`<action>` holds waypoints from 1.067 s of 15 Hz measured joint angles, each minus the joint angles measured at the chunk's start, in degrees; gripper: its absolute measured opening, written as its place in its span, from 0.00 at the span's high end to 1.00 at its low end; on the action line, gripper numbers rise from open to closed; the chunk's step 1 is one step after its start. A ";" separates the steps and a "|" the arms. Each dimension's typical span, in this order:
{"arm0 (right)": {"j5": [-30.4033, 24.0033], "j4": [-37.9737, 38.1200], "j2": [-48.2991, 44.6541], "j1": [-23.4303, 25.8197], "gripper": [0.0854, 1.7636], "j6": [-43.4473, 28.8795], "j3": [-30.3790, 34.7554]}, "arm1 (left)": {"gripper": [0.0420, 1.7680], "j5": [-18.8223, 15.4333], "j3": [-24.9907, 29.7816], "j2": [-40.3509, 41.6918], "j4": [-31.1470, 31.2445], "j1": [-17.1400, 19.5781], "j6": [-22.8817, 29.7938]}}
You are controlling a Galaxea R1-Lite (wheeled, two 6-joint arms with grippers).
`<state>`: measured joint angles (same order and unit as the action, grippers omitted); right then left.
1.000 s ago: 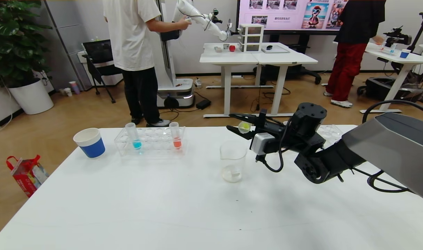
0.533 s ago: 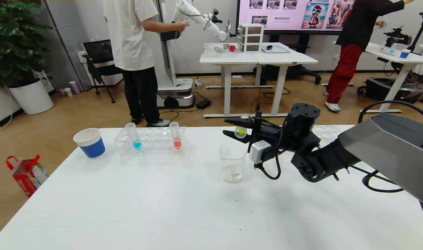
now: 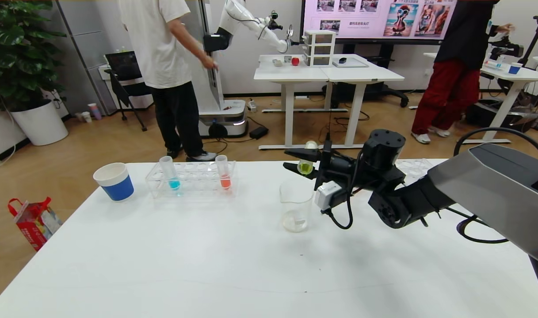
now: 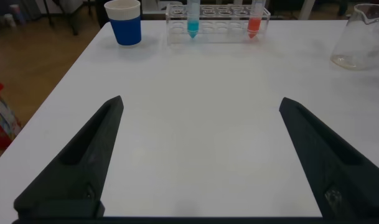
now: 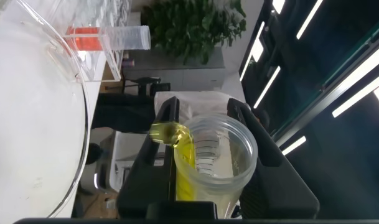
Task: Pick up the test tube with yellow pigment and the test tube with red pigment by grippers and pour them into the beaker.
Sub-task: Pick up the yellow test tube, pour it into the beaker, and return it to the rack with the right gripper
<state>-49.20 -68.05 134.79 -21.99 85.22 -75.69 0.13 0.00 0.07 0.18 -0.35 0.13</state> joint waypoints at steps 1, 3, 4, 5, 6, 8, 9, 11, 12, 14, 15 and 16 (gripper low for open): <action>0.00 0.00 0.22 0.00 0.73 0.72 -0.55 | 0.01 0.00 0.00 0.00 -0.02 0.00 0.02; 0.01 -0.02 0.74 0.04 0.73 2.76 -1.60 | 0.01 0.00 0.00 0.00 -0.02 0.00 0.02; 0.00 0.00 1.04 0.04 0.73 3.61 -1.90 | 0.01 0.02 0.00 0.00 -0.02 0.00 0.02; 0.01 0.00 1.27 0.04 0.73 4.68 -2.08 | 0.01 -0.02 0.00 0.00 0.00 0.02 0.02; 0.00 0.00 1.49 0.06 0.73 5.51 -2.17 | 0.01 -0.02 0.00 0.00 -0.02 0.00 0.02; 0.00 0.38 1.87 0.17 0.73 7.14 -2.58 | 0.01 0.02 0.00 0.00 -0.02 0.00 0.02; -0.02 1.12 1.93 0.22 0.73 8.33 -2.86 | 0.01 0.02 0.00 0.00 -0.02 0.00 0.05; -0.46 3.88 1.89 0.20 0.73 11.98 -3.85 | 0.01 0.00 0.00 0.00 -0.02 0.00 0.02; -0.83 5.81 1.71 0.20 0.73 14.45 -4.51 | 0.01 0.02 0.00 0.00 -0.02 0.00 0.00; -1.10 9.42 1.18 0.22 0.73 18.99 -5.58 | 0.01 0.00 0.00 0.00 -0.05 0.00 0.00; -1.18 11.26 0.84 0.24 0.73 21.14 -6.06 | 0.01 0.00 0.00 0.00 -0.02 0.00 0.00; -1.18 12.37 0.51 0.24 0.73 22.65 -6.31 | 0.01 0.02 0.00 0.00 -0.02 0.00 0.02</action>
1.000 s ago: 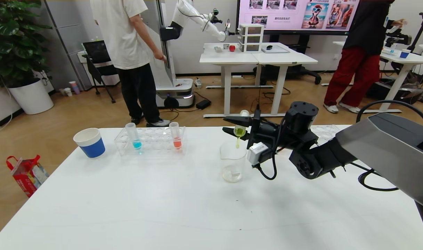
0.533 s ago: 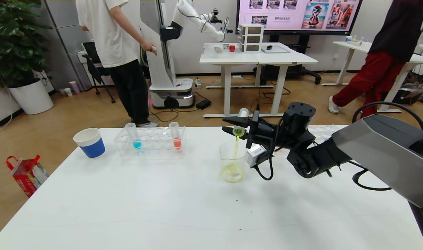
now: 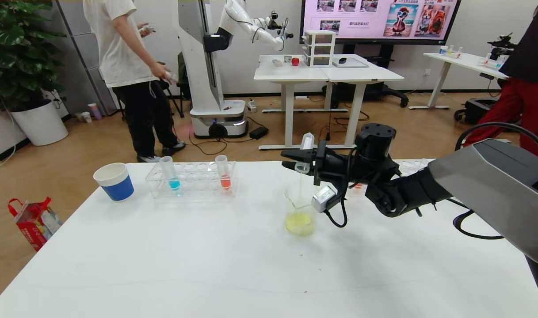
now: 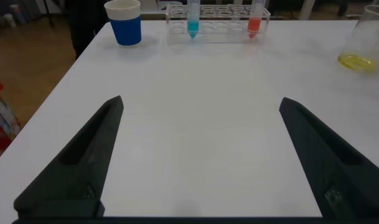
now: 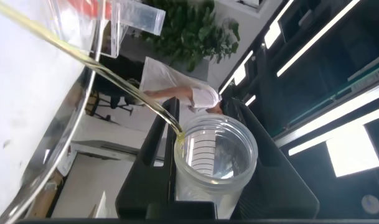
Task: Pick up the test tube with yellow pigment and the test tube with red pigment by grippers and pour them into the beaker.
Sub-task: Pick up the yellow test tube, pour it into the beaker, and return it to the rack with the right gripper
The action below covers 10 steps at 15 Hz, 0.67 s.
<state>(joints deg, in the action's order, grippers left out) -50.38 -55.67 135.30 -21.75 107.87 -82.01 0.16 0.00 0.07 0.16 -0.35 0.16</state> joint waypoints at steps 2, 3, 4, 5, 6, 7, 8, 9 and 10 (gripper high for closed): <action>-0.02 0.27 -0.51 0.06 0.73 0.80 -0.27 | 0.01 0.00 0.00 0.00 0.02 0.00 -0.02; -0.05 0.30 -0.66 0.06 0.73 0.80 -0.29 | 0.01 -0.02 0.00 0.00 0.02 0.00 -0.02; -0.02 0.28 -0.79 0.01 0.73 0.83 -0.29 | 0.01 0.00 0.00 0.00 0.00 0.00 0.00; -0.02 0.28 -0.93 0.00 0.73 0.80 -0.29 | 0.01 -0.02 0.00 0.00 0.02 0.00 -0.02; -0.05 0.28 -1.05 -0.02 0.73 0.73 -0.29 | 0.01 0.00 0.00 0.00 0.02 0.00 0.00; -0.02 0.46 -1.29 -0.02 0.73 0.48 -0.29 | 0.01 -0.02 0.00 0.00 0.02 0.00 0.00; 0.02 0.52 -1.79 -0.02 0.73 -0.93 -0.16 | 0.01 -0.02 0.00 0.00 0.02 0.00 -0.02; 0.06 0.50 -2.39 -0.02 0.73 -2.96 0.10 | 0.01 -0.02 0.00 0.00 0.02 0.00 0.00; 0.17 0.50 -3.25 0.00 0.73 -5.45 0.37 | 0.01 -0.05 0.00 0.00 0.00 0.00 0.00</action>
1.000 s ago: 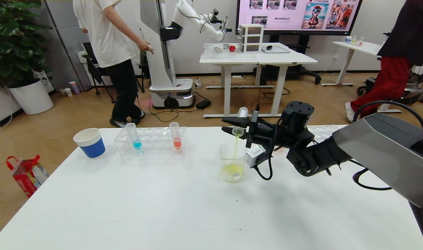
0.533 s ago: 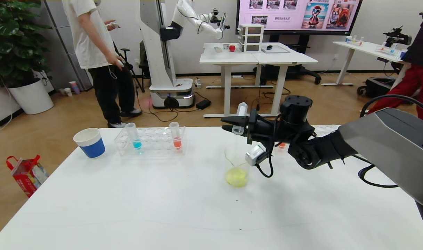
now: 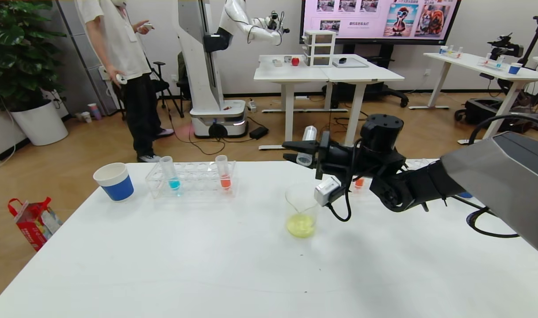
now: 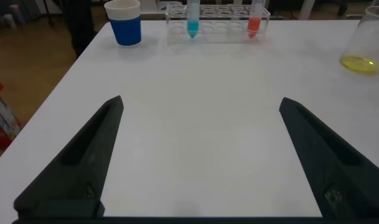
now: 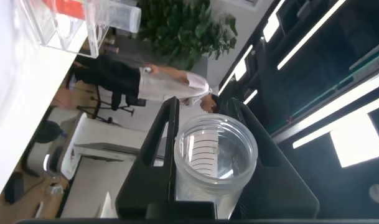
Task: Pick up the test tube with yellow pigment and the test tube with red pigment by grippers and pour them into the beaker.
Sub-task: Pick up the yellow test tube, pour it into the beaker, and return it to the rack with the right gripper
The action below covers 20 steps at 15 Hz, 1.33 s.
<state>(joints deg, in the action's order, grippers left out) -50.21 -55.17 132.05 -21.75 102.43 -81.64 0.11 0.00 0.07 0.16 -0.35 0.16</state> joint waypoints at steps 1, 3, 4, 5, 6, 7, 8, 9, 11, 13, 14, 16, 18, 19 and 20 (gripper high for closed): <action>0.16 0.09 -1.18 0.06 0.73 -3.08 0.22 | 0.01 0.02 0.00 0.00 0.02 0.00 0.00; 0.40 0.90 -3.91 0.12 0.73 -10.80 1.32 | 0.01 0.02 0.00 0.00 0.02 0.00 0.00; 0.49 1.12 -5.58 0.12 0.73 -15.66 2.60 | 0.01 0.00 0.00 0.00 0.02 0.02 -0.05; 0.74 1.01 -7.08 0.20 0.73 -20.68 4.08 | 0.01 0.00 0.00 0.00 0.02 0.00 0.00; 1.95 0.33 -8.51 0.30 0.73 -25.42 5.57 | 0.01 0.02 0.00 0.00 0.00 0.00 -0.02; 4.07 -1.52 -9.83 0.41 0.73 -30.40 7.12 | 0.01 0.02 0.00 0.00 0.00 0.00 0.00; 6.03 -4.83 -10.76 0.59 0.73 -35.40 8.81 | 0.01 0.00 0.00 0.00 0.00 0.02 0.00; 8.35 -9.24 -11.43 0.76 0.73 -40.69 10.92 | 0.01 0.02 0.00 0.00 0.00 0.00 0.00; 17.97 -18.55 -12.20 0.63 0.73 -54.36 16.31 | 0.01 0.05 0.00 0.00 0.00 0.00 0.00; 30.32 -22.94 -12.67 -0.63 0.73 -68.36 20.65 | 0.01 0.02 0.00 0.00 0.00 0.00 0.00; 35.67 -23.19 -13.08 -1.27 0.73 -73.74 21.83 | 0.01 0.02 0.00 0.00 0.00 0.00 0.00; 42.80 -20.10 -14.49 -1.93 0.73 -81.76 23.13 | 0.01 0.02 0.00 0.00 0.02 0.00 0.00; 47.04 -15.75 -16.45 -1.90 0.73 -88.37 24.59 | 0.01 0.00 0.00 0.00 0.00 0.00 -0.02; 48.59 -12.52 -17.77 -1.87 0.73 -91.43 25.69 | 0.01 0.02 0.00 0.00 0.00 0.00 0.00; 49.64 -9.74 -19.13 -1.79 0.73 -93.77 26.79 | 0.01 0.02 0.00 0.00 0.00 0.00 0.00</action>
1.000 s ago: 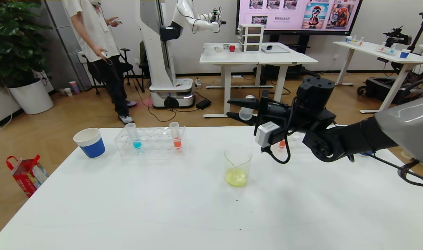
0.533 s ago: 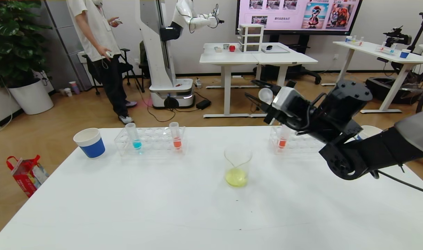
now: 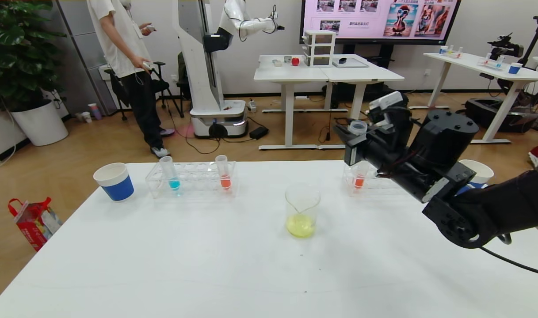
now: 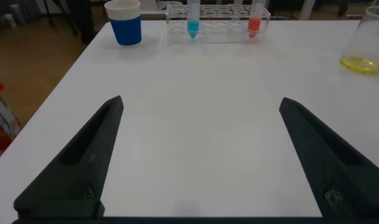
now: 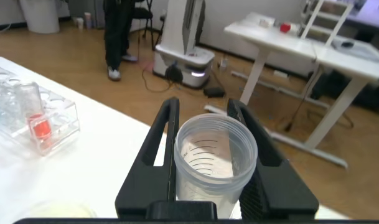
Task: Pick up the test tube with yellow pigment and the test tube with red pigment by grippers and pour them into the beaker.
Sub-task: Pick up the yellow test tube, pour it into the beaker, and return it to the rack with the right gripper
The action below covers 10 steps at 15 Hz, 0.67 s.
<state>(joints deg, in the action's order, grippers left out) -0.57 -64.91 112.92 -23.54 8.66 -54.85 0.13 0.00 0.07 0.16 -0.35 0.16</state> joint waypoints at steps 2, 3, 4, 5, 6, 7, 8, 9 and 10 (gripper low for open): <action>0.67 4.64 -2.67 1.05 0.73 -3.45 1.60 | 0.01 0.00 0.00 0.00 0.00 0.02 0.00; 0.57 6.64 -3.99 2.44 0.73 -4.52 2.04 | 0.01 -0.02 0.00 0.00 0.00 0.00 0.00; -0.13 8.36 -5.32 4.25 0.73 -5.00 2.58 | 0.01 0.00 0.00 0.00 0.00 0.00 -0.02; -2.43 10.31 -6.84 6.84 0.73 -5.19 3.44 | 0.01 0.00 0.00 0.00 0.00 0.00 -0.02; -5.02 11.51 -8.16 9.62 0.73 -5.28 4.24 | 0.01 0.00 0.00 0.00 0.02 0.00 0.00; -7.36 12.13 -9.25 12.76 0.73 -5.33 4.85 | 0.01 0.00 0.00 0.00 0.00 0.00 0.00; -9.31 12.39 -10.14 16.38 0.73 -5.33 5.24 | 0.01 0.02 0.00 0.00 0.00 0.00 -0.02; -10.72 12.52 -10.72 19.91 0.73 -5.38 5.38 | 0.01 0.00 0.00 0.00 0.02 0.00 -0.05; -12.09 12.57 -11.00 23.52 0.73 -5.39 5.35 | 0.01 0.00 0.00 0.00 0.02 0.00 0.00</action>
<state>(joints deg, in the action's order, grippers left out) -12.67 -52.35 101.93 -0.02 3.27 -49.49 0.13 0.00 0.07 0.18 -0.35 0.16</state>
